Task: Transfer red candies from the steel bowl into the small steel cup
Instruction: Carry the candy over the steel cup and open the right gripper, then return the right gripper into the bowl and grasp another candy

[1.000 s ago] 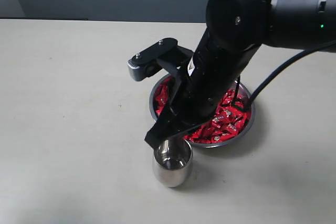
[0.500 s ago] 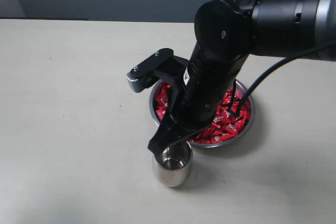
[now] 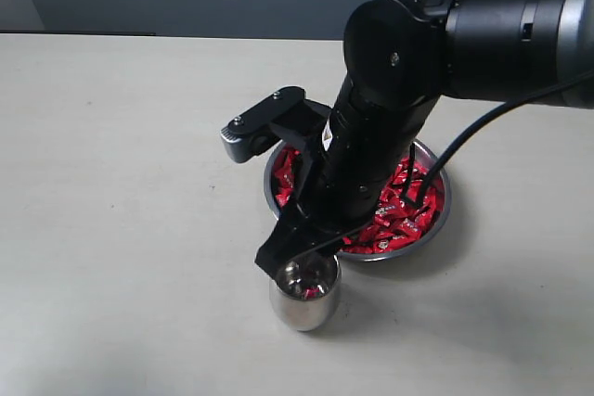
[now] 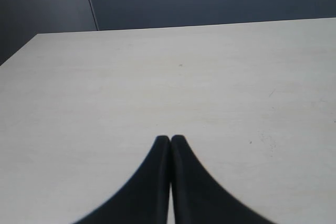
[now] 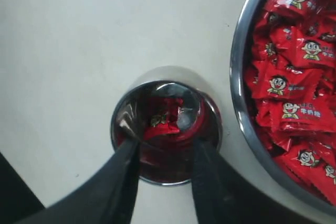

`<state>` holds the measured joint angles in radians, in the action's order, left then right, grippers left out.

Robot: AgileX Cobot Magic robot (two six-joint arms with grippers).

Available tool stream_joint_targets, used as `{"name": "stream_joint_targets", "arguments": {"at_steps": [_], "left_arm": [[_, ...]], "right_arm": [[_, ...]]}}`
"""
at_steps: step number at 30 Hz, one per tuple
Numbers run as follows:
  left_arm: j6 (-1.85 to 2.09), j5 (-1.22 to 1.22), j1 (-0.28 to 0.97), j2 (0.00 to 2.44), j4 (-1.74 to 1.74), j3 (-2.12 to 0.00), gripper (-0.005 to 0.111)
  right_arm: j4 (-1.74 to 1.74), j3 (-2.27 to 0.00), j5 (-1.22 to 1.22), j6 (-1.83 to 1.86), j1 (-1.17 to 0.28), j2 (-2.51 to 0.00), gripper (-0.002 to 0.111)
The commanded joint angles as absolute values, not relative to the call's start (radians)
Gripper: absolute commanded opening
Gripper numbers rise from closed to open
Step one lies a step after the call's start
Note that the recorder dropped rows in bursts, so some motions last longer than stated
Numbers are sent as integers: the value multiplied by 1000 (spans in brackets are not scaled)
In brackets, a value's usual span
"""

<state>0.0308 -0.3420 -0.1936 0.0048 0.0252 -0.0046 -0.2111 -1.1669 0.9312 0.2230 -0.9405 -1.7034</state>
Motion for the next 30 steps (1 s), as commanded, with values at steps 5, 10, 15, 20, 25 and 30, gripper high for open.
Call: {"name": "stream_joint_targets", "arguments": {"at_steps": [5,10,15,20,25,30], "left_arm": [[29,-334,-187,0,27,0,0],[29,-334,-187,0,27,0,0],[29,-334,-187,0,27,0,0],[29,-334,-187,0,27,0,0],[29,-334,-187,0,27,0,0],[29,-334,-187,0,27,0,0]], "right_arm": [[-207,-1174,930,232,-942,-1694,34],[-139,-1192,901,230,-942,-1661,34],[67,-1235,905,84,-942,-1631,34],[359,-1243,920,-101,-939,-1622,34],[419,-1241,918,-164,-901,-1622,34],[417,-1241,883,-179,-816,-1628,34]]}}
